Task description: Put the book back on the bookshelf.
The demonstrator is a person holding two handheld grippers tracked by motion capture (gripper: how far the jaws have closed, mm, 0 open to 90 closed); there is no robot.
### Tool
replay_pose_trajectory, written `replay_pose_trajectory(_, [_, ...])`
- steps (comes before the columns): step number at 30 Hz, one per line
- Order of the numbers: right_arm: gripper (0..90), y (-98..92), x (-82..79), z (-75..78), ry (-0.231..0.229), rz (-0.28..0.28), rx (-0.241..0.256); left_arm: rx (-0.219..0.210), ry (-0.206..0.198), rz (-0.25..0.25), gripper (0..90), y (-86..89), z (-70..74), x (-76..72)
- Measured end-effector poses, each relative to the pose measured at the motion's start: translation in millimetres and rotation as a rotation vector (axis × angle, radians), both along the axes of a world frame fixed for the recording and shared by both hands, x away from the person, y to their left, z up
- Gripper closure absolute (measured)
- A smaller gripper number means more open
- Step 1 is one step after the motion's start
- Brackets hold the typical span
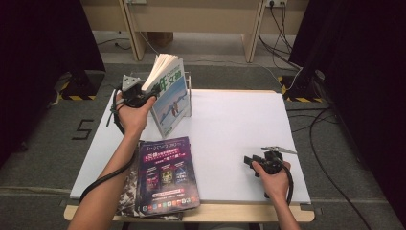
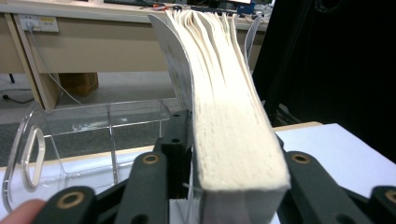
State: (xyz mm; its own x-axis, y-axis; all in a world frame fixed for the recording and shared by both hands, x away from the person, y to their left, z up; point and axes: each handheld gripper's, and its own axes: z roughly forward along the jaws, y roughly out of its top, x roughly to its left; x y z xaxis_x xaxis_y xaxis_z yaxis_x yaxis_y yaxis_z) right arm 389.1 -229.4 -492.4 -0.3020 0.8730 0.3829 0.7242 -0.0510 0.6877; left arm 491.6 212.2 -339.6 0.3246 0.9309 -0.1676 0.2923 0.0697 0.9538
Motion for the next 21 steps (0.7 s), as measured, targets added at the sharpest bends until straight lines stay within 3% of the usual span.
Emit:
replay_pose_trajectory(8, [53.6,-0.2,0.4,0.0,-0.002,0.004,-0.005,0.016,0.012,-0.008,71.9,-1.1,-0.2,1.3])
replay_pose_trajectory(21, [53.7,-1.0,1.2,-0.5,-0.008,0.005,-0.004,-0.002,0.033,-0.017,73.3,-5.7,6.5,11.3])
